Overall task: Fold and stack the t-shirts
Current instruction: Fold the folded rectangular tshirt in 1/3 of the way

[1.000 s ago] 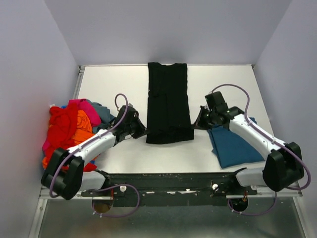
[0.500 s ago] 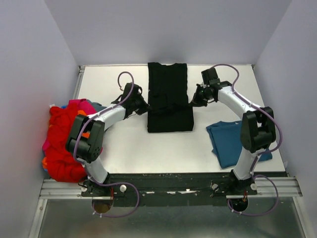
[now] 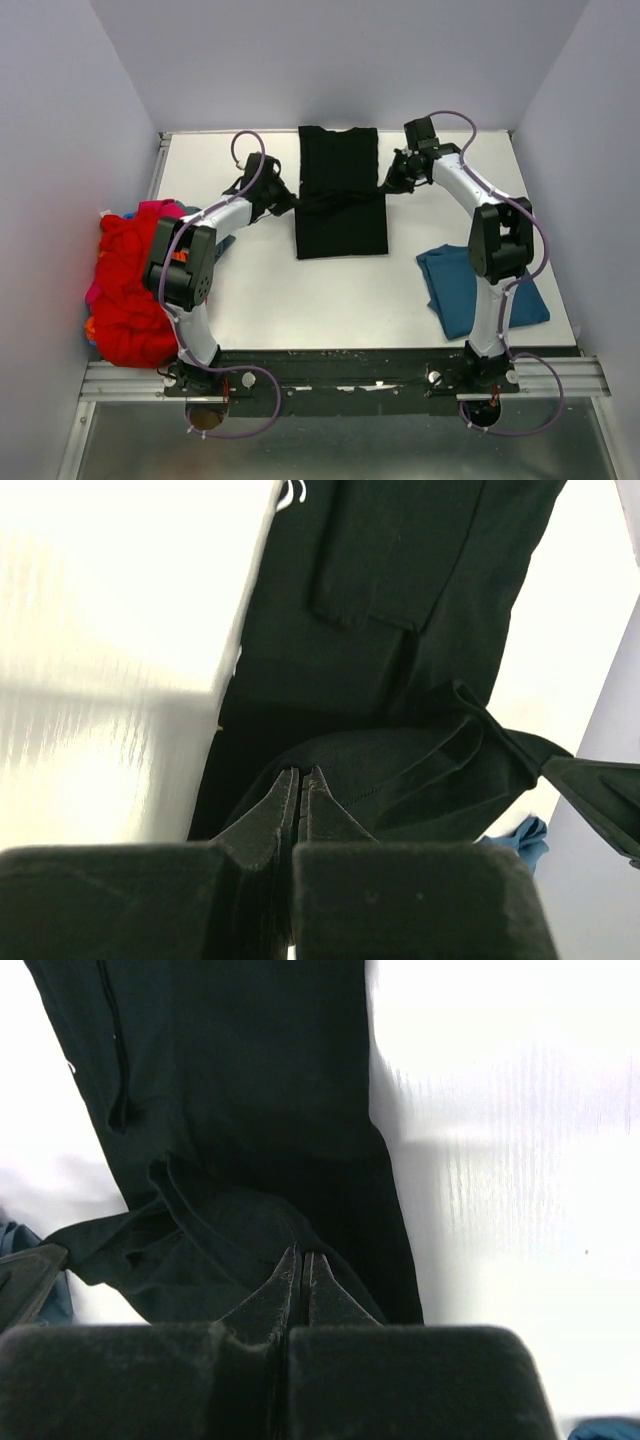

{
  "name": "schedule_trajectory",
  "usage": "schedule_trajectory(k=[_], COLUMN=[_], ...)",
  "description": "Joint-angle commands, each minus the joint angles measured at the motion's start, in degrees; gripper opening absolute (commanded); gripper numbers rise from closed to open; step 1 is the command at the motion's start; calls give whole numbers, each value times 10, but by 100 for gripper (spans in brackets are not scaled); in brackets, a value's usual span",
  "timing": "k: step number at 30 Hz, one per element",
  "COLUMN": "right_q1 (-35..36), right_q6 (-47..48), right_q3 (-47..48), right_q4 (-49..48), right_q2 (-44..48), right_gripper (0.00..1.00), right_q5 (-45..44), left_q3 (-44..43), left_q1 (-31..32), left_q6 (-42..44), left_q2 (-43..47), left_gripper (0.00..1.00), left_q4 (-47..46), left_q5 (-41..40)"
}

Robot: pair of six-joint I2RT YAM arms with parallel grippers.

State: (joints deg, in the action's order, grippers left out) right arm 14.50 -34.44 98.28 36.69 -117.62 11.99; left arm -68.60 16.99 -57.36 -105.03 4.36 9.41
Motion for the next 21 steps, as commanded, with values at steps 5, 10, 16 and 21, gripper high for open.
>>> schedule_trajectory(k=[5, 10, 16, 21], right_q1=[-12, -12, -11, -5], right_q6=[-2, 10, 10, 20], right_q3=[102, 13, -244, -344], right_q4=[23, -10, -135, -167], right_q2=[-85, -25, 131, 168], right_gripper=[71, 85, 66, 56], right_q5=[-13, -24, 21, 63], left_q3=[-57, -58, 91, 186], left_q1=[-20, -22, -10, 7], left_q6=[4, 36, 39, 35], left_q2=[-69, -48, 64, 126], left_gripper=[56, 76, 70, 61], left_q4=[-33, 3, -37, -55], left_q5=[12, 6, 10, 18])
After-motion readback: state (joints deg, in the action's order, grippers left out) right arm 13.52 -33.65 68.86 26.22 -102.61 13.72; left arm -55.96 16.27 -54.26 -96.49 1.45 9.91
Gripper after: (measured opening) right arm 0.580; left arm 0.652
